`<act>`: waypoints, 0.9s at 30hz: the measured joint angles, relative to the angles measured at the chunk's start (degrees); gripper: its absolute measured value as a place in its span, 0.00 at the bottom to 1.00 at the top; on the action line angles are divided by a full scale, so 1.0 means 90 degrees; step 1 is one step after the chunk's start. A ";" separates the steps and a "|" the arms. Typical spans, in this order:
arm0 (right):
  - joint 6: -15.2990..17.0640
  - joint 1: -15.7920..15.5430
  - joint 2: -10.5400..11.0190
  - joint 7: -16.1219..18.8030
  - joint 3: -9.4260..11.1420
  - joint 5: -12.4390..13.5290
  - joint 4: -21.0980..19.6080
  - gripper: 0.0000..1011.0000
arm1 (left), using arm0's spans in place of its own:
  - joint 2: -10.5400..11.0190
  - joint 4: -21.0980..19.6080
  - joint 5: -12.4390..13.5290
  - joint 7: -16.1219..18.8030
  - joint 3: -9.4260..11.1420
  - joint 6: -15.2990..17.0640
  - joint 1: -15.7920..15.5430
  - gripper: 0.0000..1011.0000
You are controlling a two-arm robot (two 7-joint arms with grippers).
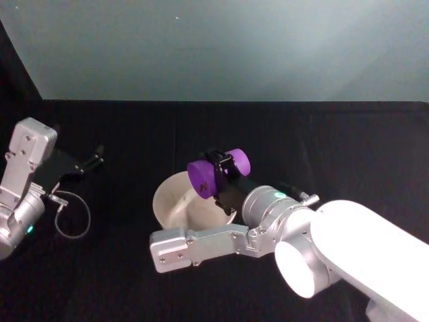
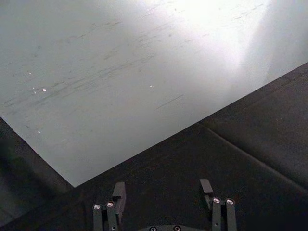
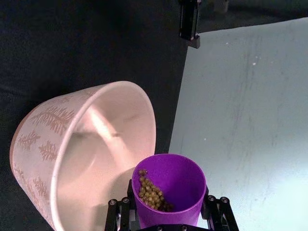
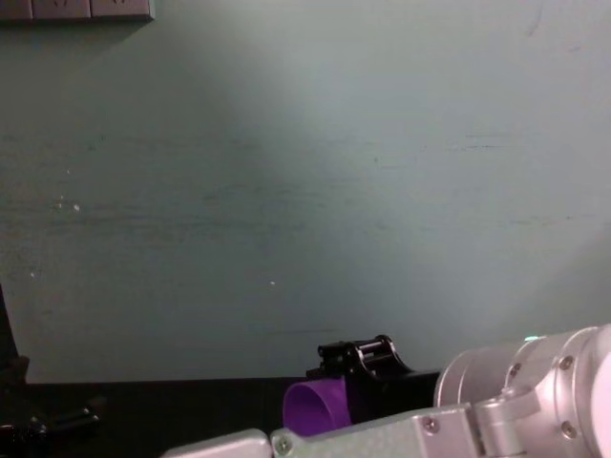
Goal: Pick up the cup and pour the mung beans from the cup into the bowl.
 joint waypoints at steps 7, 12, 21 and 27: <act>-0.0046 0.0005 -0.0034 0.0084 -0.0018 -0.0235 0.0008 0.72 | 0.0000 0.0000 0.0000 0.0000 0.0000 0.0000 0.0000 0.99; -0.0062 -0.0019 -0.0050 0.0146 -0.0014 -0.0386 0.0006 0.72 | 0.0000 0.0000 0.0000 0.0000 0.0000 0.0000 0.0000 0.99; -0.0138 -0.0089 -0.0119 0.0236 0.0047 -0.0593 0.0014 0.72 | 0.0000 0.0000 0.0000 0.0000 0.0000 0.0000 0.0000 0.99; -0.0173 -0.0142 -0.0146 0.0264 0.0082 -0.0711 0.0014 0.72 | 0.0000 0.0000 0.0000 0.0000 0.0000 0.0000 0.0000 0.99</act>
